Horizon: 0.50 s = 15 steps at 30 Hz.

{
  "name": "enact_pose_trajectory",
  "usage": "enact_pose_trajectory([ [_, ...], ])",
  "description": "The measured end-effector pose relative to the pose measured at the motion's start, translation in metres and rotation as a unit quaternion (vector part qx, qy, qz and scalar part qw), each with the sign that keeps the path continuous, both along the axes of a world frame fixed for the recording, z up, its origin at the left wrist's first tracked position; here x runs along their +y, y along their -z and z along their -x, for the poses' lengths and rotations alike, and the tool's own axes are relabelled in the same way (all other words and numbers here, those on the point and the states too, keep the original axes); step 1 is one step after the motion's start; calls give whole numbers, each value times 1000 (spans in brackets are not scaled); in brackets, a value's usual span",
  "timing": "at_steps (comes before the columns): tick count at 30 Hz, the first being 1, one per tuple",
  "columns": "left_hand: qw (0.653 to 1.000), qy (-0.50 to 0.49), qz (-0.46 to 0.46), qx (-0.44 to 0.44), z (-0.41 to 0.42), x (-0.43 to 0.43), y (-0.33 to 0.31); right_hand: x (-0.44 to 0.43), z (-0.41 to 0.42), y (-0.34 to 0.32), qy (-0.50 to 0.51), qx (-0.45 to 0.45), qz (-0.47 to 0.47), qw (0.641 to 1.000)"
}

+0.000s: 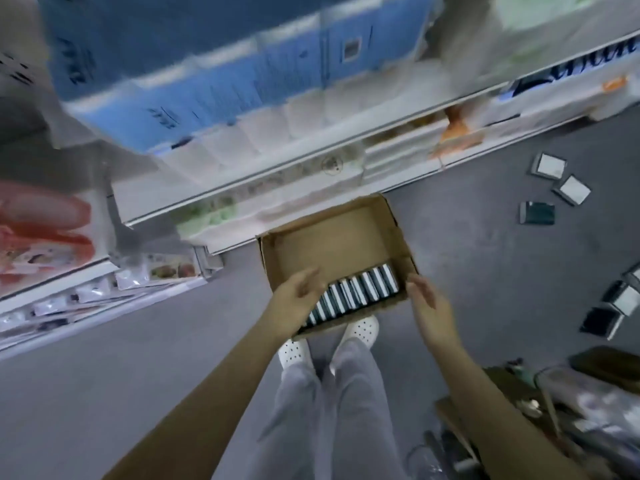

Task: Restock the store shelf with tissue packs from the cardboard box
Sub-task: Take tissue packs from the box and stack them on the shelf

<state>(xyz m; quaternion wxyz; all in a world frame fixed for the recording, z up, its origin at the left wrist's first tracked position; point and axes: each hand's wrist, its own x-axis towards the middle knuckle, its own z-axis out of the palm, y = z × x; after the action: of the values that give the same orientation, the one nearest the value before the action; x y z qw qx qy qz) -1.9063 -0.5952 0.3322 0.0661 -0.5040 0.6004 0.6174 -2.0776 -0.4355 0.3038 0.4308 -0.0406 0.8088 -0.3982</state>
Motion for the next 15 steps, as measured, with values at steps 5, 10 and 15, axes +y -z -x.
enact_pose_trajectory([
  [5,996,1,-60,-60,9,24,131,14,4,135,-76,7,-137,988],
  [10,989,-41,-123,-68,33,45,255,11,30,276,-176,71,-217,957],
  [15,978,-91,-165,-90,50,56,351,2,42,389,-226,75,-264,935],
])
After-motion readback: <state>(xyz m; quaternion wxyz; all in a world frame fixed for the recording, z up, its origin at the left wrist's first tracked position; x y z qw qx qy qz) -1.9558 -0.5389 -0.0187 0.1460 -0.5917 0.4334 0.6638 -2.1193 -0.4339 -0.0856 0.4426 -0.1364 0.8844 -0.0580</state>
